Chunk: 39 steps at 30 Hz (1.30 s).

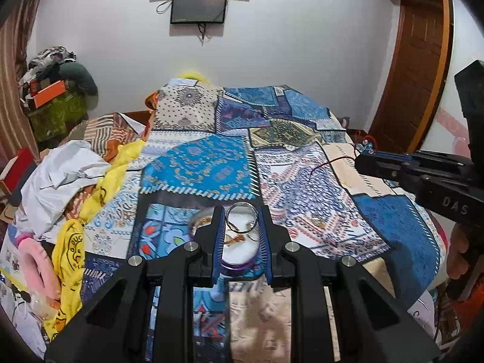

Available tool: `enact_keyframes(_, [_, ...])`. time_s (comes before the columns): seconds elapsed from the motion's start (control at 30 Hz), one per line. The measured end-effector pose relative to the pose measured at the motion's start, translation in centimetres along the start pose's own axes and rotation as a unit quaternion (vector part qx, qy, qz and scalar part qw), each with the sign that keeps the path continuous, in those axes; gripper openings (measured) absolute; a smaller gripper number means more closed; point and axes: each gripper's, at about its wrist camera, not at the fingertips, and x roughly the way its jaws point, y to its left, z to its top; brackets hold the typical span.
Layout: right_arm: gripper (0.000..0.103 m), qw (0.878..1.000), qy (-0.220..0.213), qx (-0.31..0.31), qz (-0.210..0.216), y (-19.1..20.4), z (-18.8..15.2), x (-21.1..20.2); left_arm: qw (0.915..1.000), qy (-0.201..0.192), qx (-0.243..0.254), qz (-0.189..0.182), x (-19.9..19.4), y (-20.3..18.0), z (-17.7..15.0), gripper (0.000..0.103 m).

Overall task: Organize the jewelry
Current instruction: 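Carry the silver ring with the left tool while the right tool carries the charm over the heart box, then open both tools to drop the ring and charm into the heart box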

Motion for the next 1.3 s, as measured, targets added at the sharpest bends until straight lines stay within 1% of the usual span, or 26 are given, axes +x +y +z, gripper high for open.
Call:
enact_keyframes(0.2, [0.008, 1.000, -0.011, -0.004, 0.027, 1.9, 1.5, 1.4, 0.9998, 0.005, -0.015, 0.014, 1.1, 2.3, 0.2, 0.021])
enact_keyframes(0.37, [0.008, 0.999, -0.002, -0.006, 0.049, 3.3, 2.2, 3.5, 0.9994, 0.021, -0.024, 0.011, 2.7, 3.8, -0.4, 0.021])
enact_keyframes(0.5, [0.008, 0.998, 0.018, -0.004, 0.059, 4.1, 2.1, 5.9, 0.9989, 0.038, -0.028, 0.005, 4.2, 4.1, -1.2, 0.021])
enact_keyframes(0.57, [0.008, 0.997, 0.035, -0.001, 0.067, 4.3, 2.0, 7.4, 0.9986, 0.045, -0.027, 0.002, 4.9, 4.1, -1.5, 0.021])
enact_keyframes(0.83, [0.008, 0.993, 0.100, 0.009, 0.067, 4.0, 1.1, 11.4, 0.9977, 0.064, -0.021, -0.007, 7.7, 4.1, -1.6, 0.021])
enact_keyframes(0.97, [0.008, 0.990, 0.124, 0.009, 0.069, 3.7, 0.8, 12.6, 0.9973, 0.071, -0.020, -0.009, 8.9, 4.3, -1.7, 0.021])
enact_keyframes(1.1, [0.008, 0.986, 0.144, 0.025, 0.080, 3.0, 0.6, 13.7, 0.9968, 0.076, -0.022, -0.013, 9.7, 4.7, -1.8, 0.021])
enact_keyframes(1.2, [0.008, 0.983, 0.156, 0.033, 0.090, 2.7, 0.5, 14.3, 0.9966, 0.079, -0.018, -0.015, 10.0, 4.7, -1.8, 0.021])
enact_keyframes(1.3, [0.008, 0.982, 0.163, 0.033, 0.089, 2.7, 0.4, 14.8, 0.9964, 0.082, -0.012, -0.018, 10.3, 4.7, -1.8, 0.021])
